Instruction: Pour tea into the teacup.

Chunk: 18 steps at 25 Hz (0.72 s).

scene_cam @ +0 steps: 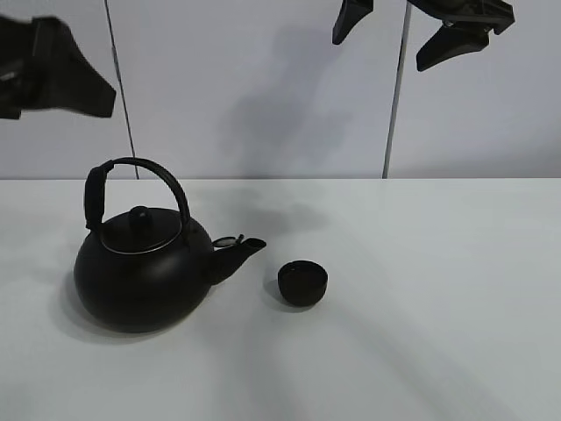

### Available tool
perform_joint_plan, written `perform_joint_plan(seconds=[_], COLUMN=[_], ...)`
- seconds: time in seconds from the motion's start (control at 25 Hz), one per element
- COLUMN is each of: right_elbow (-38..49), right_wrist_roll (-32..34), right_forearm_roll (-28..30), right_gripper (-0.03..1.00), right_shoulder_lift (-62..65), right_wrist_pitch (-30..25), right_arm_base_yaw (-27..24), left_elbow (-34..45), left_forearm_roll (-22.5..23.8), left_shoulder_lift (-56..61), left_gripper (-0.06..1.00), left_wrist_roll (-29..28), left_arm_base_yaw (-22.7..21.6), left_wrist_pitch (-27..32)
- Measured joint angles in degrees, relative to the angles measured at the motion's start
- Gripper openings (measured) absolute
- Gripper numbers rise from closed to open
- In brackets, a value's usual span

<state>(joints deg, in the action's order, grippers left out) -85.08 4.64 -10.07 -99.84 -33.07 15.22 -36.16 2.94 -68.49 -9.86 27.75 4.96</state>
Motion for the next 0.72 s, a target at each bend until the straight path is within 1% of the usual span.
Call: perform_joint_plan(seconds=[0.12, 0.24, 0.32, 0.4, 0.52, 0.64, 0.72], right_elbow=[0.0, 0.0, 0.0, 0.0, 0.0, 0.0, 0.0], right_wrist_roll=[0.0, 0.0, 0.15, 1.05, 2.35, 2.87, 3.41], right_forearm_roll=[0.0, -0.06, -1.2, -3.2, -5.94, -6.57, -6.63], right_gripper=[0.69, 0.69, 0.69, 0.69, 0.69, 0.69, 0.69], right_shoulder_lift=[0.0, 0.0, 0.0, 0.07, 0.49, 1.22, 1.79], right_wrist_pitch=[0.0, 0.0, 0.0, -1.82, -8.9, -16.57, -21.21], right_arm_base_yaw=[0.0, 0.0, 0.0, 0.0, 0.0, 0.0, 0.0], left_elbow=[-12.86, -22.82, -28.38, -33.92, -40.88, -46.56, -48.55], left_forearm_roll=[-0.51, -3.73, -5.45, -6.88, -8.73, -9.29, -9.46], left_shoulder_lift=[-0.34, -3.31, -6.86, -10.89, -17.65, -23.36, -25.01], left_gripper=[0.63, 0.63, 0.63, 0.63, 0.63, 0.63, 0.63], left_wrist_roll=[-0.85, -0.2, -0.2, -0.2, -0.2, -0.2, -0.2], left_arm_base_yaw=[0.37, 0.37, 0.37, 0.37, 0.37, 0.37, 0.37], left_wrist_pitch=[20.72, 32.52, 37.94, 42.99, 48.76, 53.88, 55.65])
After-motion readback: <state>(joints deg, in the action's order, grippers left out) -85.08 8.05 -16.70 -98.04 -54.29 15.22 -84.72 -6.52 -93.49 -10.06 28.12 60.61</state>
